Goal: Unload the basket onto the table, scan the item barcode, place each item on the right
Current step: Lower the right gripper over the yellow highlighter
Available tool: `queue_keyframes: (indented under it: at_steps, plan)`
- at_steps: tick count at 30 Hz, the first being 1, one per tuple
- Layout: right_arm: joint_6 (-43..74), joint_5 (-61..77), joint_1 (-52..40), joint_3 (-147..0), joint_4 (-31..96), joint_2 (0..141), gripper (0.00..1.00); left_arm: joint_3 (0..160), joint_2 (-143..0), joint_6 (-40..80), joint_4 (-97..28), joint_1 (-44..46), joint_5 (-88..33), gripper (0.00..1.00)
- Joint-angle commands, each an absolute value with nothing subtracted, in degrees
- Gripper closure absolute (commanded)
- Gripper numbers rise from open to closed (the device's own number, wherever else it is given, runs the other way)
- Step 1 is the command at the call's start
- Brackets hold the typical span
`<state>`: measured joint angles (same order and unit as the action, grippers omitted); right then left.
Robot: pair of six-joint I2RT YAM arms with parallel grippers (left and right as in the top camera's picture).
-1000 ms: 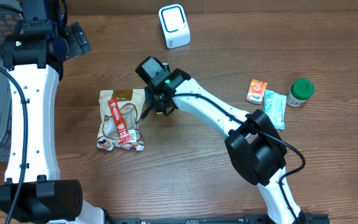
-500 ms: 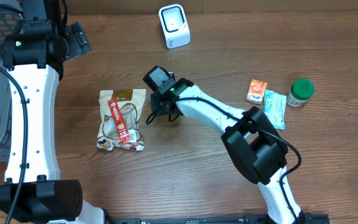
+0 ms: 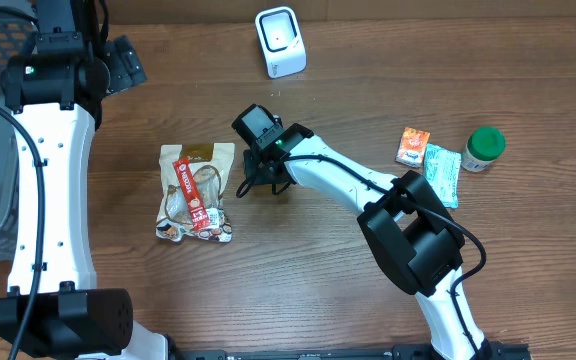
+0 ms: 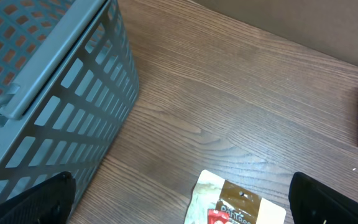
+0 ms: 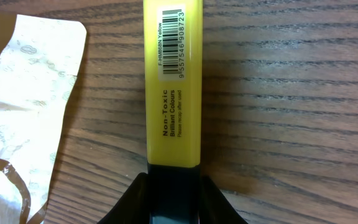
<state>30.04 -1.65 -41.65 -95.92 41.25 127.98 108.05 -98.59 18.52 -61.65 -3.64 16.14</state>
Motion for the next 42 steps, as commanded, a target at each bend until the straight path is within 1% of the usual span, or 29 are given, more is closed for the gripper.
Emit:
queue_keyframes:
  at_steps: [1, 7, 13, 19, 22, 25, 26, 27, 35, 38, 39, 42]
  plan:
    - [29.2, -1.6, -40.7, -96.2, 42.3, 126.3, 0.96, 108.5, -99.1, 19.3, -61.5, -3.6, 16.9, 0.00]
    - [27.6, -1.6, -39.6, -96.5, 44.9, 123.5, 0.96, 108.5, -99.1, 19.3, -61.5, -3.6, 16.9, 0.00]
    - [25.0, -1.6, -39.5, -96.5, 51.0, 123.4, 0.96, 108.5, -99.1, 19.3, -61.5, -3.6, 16.9, 0.00]
    - [24.9, -2.3, -39.5, -96.5, 56.1, 123.4, 0.96, 108.5, -99.1, 19.3, -61.5, -3.6, 16.9, 0.00]
    - [22.3, -2.7, -39.4, -96.5, 56.8, 123.4, 0.95, 108.5, -99.1, 19.3, -61.5, -3.6, 16.9, 0.00]
    - [22.0, -2.7, -39.4, -96.7, 57.4, 123.4, 0.90, 108.5, -99.1, 19.3, -61.5, -3.6, 16.9, 0.00]
    - [22.0, -2.7, -39.4, -96.9, 57.8, 123.4, 0.77, 108.5, -99.1, 19.3, -61.5, -3.6, 16.9, 0.00]
    - [22.0, -2.7, -39.4, -97.1, 58.0, 123.4, 0.73, 108.5, -99.1, 19.3, -61.5, -3.6, 16.9, 0.00]
    - [21.6, -2.6, -38.0, -102.3, 62.6, 123.1, 0.70, 108.5, -99.1, 19.3, -61.5, -3.6, 16.9, 0.00]
    - [18.9, -0.5, -36.1, -104.2, 64.9, 123.1, 0.69, 108.5, -99.1, 19.3, -61.5, -3.6, 16.9, 0.00]
    - [18.8, 0.6, -35.2, -104.3, 65.4, 123.1, 0.65, 108.5, -99.1, 19.3, -61.5, -3.6, 16.9, 0.00]
    - [17.6, 5.4, -32.3, -104.2, 66.0, 123.2, 0.64, 108.5, -99.1, 19.3, -61.5, -3.6, 16.9, 0.00]
